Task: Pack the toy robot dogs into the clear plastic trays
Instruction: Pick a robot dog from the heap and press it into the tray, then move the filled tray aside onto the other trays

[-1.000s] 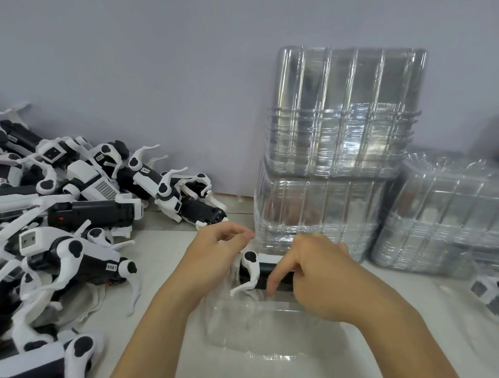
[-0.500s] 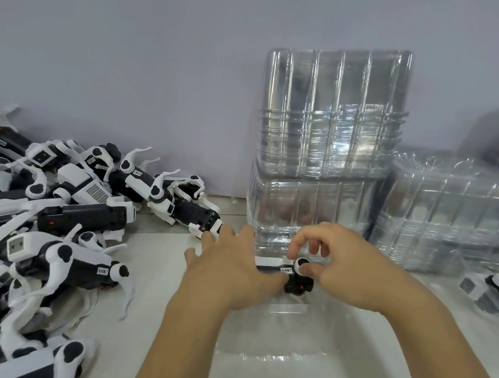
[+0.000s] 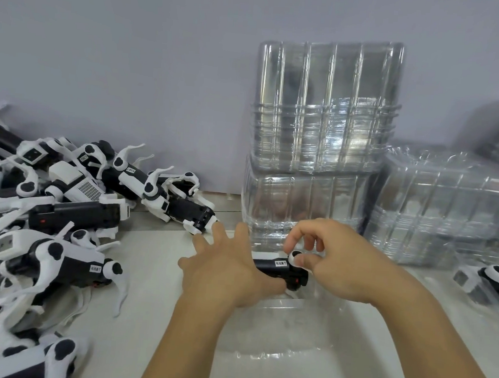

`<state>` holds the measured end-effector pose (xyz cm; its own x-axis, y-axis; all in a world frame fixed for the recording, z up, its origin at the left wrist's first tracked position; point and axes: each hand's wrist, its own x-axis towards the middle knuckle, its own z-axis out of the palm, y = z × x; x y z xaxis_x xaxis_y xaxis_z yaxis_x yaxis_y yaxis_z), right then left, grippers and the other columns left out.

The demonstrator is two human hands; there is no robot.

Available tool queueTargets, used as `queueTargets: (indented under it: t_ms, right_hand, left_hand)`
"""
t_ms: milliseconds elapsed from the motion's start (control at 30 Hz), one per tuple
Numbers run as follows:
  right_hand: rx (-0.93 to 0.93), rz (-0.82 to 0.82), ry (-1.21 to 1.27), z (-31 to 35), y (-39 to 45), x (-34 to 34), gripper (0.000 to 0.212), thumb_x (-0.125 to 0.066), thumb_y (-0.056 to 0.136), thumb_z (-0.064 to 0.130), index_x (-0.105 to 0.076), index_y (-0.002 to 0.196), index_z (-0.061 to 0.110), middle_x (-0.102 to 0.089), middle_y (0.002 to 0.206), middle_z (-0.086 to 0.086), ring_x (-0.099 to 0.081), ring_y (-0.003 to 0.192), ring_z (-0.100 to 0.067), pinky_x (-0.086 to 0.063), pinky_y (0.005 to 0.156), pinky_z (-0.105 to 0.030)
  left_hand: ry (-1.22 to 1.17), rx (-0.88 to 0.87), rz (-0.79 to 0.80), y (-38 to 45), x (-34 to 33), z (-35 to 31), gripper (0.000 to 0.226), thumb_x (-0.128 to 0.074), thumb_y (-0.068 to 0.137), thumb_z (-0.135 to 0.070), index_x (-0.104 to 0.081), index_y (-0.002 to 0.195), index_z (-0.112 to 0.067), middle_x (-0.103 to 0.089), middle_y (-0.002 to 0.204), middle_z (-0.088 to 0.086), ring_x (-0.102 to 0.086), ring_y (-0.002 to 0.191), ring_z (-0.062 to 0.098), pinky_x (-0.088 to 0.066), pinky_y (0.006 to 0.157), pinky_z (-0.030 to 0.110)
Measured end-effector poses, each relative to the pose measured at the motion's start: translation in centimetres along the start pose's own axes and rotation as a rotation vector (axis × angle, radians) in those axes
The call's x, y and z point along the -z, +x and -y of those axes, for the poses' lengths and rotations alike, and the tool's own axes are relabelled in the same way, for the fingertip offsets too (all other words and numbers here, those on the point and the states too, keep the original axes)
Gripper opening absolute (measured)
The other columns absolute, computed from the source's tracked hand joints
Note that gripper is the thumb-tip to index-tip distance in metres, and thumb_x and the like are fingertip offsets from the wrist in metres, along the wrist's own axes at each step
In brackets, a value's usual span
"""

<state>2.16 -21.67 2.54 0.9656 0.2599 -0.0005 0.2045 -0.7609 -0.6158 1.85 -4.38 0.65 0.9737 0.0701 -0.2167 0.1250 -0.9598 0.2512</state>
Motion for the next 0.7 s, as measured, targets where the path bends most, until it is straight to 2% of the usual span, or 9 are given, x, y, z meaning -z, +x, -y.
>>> queueTargets:
  t_ms: [100,233,367,433,467,567,633,700]
  right_hand:
    - [0.006,-0.006,0.009,-0.1,0.1,0.0,0.021,-0.072,0.091,0.022,-0.064,0.084,0.040,-0.052,0.095,0.010,-0.053,0.083,-0.007,-0.039,0.062,-0.016]
    - [0.028,-0.010,0.046,-0.5,-0.1,0.2,0.019,-0.075,0.089,0.025,-0.066,0.084,0.041,-0.054,0.094,0.010,-0.053,0.086,-0.006,-0.039,0.067,-0.016]
    - [0.039,-0.022,0.071,-0.8,0.0,0.5,0.022,-0.076,0.087,0.023,-0.066,0.084,0.042,-0.054,0.091,0.009,-0.053,0.084,-0.006,-0.038,0.069,-0.018]
    - [0.042,-0.025,0.069,-0.8,0.0,0.5,0.022,-0.076,0.087,0.023,-0.066,0.086,0.042,-0.054,0.092,0.009,-0.053,0.085,-0.006,-0.038,0.069,-0.018]
    - [0.044,-0.027,0.066,-0.8,0.1,0.4,0.022,-0.076,0.087,0.023,-0.066,0.086,0.042,-0.054,0.092,0.009,-0.054,0.085,-0.006,-0.038,0.069,-0.018]
    - [0.046,-0.038,0.060,-0.9,0.2,0.1,0.023,-0.075,0.087,0.021,-0.066,0.085,0.042,-0.055,0.091,0.010,-0.054,0.085,-0.006,-0.039,0.068,-0.017]
    - [0.052,-0.042,0.056,-1.0,0.2,0.1,0.023,-0.074,0.088,0.021,-0.066,0.085,0.042,-0.054,0.089,0.010,-0.054,0.083,-0.008,-0.041,0.068,-0.017]
    - [0.068,-0.050,0.060,-0.9,0.1,0.2,0.022,-0.071,0.091,0.022,-0.067,0.084,0.042,-0.056,0.085,0.009,-0.056,0.080,-0.009,-0.044,0.068,-0.019]
  left_hand:
    - [-0.004,-0.041,-0.037,-0.1,0.2,0.3,0.088,-0.063,0.069,-0.080,-0.031,0.139,-0.035,-0.029,0.144,0.001,-0.026,0.136,0.030,-0.033,0.103,0.049]
    - [-0.070,-0.209,-0.104,-0.5,1.1,0.9,0.080,-0.054,0.072,-0.084,-0.036,0.134,-0.037,-0.039,0.135,-0.010,-0.034,0.131,0.014,-0.021,0.112,0.048]
    - [-0.194,-0.372,0.068,-1.4,2.1,0.8,0.099,-0.057,0.040,-0.093,-0.029,0.129,-0.060,-0.033,0.131,-0.021,-0.026,0.123,0.009,-0.016,0.118,0.045]
    - [-0.194,-0.396,0.115,-1.5,2.1,1.0,0.104,-0.067,0.033,-0.089,-0.026,0.126,-0.067,-0.030,0.125,-0.021,-0.019,0.113,0.007,-0.016,0.118,0.046]
    - [-0.178,-0.403,0.126,-1.4,2.1,1.1,0.106,-0.070,0.031,-0.086,-0.025,0.126,-0.069,-0.030,0.124,-0.020,-0.018,0.116,0.009,-0.015,0.118,0.047]
    - [-0.103,-0.408,0.119,-1.4,1.9,1.2,0.108,-0.081,0.039,-0.076,-0.023,0.129,-0.069,-0.026,0.124,-0.015,-0.015,0.131,0.017,-0.007,0.120,0.046]
    - [-0.092,-0.421,0.102,-1.4,1.8,1.1,0.100,-0.085,0.049,-0.068,-0.027,0.130,-0.066,-0.027,0.121,-0.014,-0.016,0.126,0.013,-0.005,0.119,0.046]
    - [-0.100,-0.437,0.079,-1.4,1.8,1.2,0.089,-0.084,0.054,-0.067,-0.034,0.127,-0.062,-0.029,0.117,-0.016,-0.020,0.121,0.011,-0.010,0.118,0.045]
